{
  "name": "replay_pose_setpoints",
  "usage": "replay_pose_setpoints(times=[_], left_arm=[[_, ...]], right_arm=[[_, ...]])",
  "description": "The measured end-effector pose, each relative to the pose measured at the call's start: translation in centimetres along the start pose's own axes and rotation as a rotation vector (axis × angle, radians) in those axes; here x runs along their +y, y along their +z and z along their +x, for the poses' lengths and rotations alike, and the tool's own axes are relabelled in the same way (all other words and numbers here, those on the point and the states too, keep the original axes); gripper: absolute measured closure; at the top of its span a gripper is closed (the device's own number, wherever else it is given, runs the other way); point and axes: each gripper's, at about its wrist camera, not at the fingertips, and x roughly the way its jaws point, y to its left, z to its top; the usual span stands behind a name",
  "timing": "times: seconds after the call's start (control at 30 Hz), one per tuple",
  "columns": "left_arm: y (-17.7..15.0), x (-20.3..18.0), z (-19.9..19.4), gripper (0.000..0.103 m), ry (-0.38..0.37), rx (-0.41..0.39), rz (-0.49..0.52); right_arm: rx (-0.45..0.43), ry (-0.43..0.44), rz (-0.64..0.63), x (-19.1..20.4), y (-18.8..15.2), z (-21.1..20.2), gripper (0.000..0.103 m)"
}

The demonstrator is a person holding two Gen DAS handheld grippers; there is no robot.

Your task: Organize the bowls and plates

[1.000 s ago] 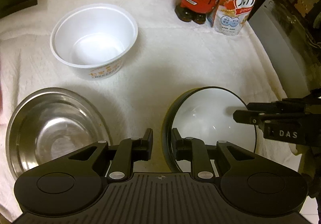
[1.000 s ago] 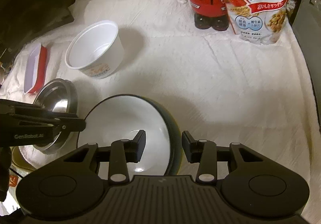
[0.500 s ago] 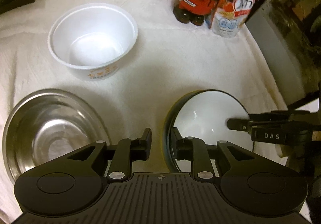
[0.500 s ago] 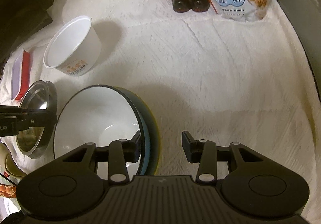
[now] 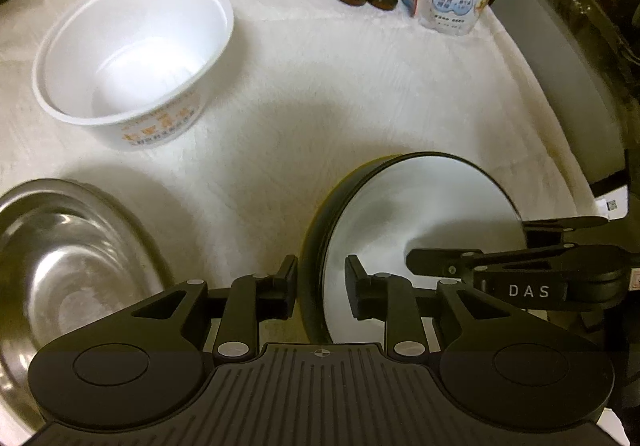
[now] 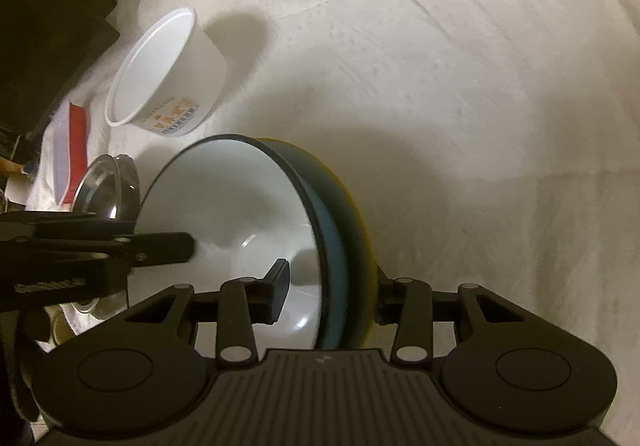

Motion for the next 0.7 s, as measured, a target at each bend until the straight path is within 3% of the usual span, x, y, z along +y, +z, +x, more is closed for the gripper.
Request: replay_pose_setpoints(times=[0.3, 0.53, 0.7], left_arm=[[0.1, 1.0, 2.0, 0.072, -0.021, 0.067, -0.072], [0.4, 2.1, 1.6, 0.073, -0.019, 0.033, -0.113], [0.6, 2.2, -0.6, 0.081, -0.016, -0.016, -0.109]], right_arm=[[-0.031, -0.018, -0.045, 0.9, 1.1, 0.6, 0.059], [-0.066, -0.029, -0.102, 2.2, 3.3, 1.5, 0.059], [-0.059, -0.045, -0.119, 2.2, 3.8, 1.7, 0.059]])
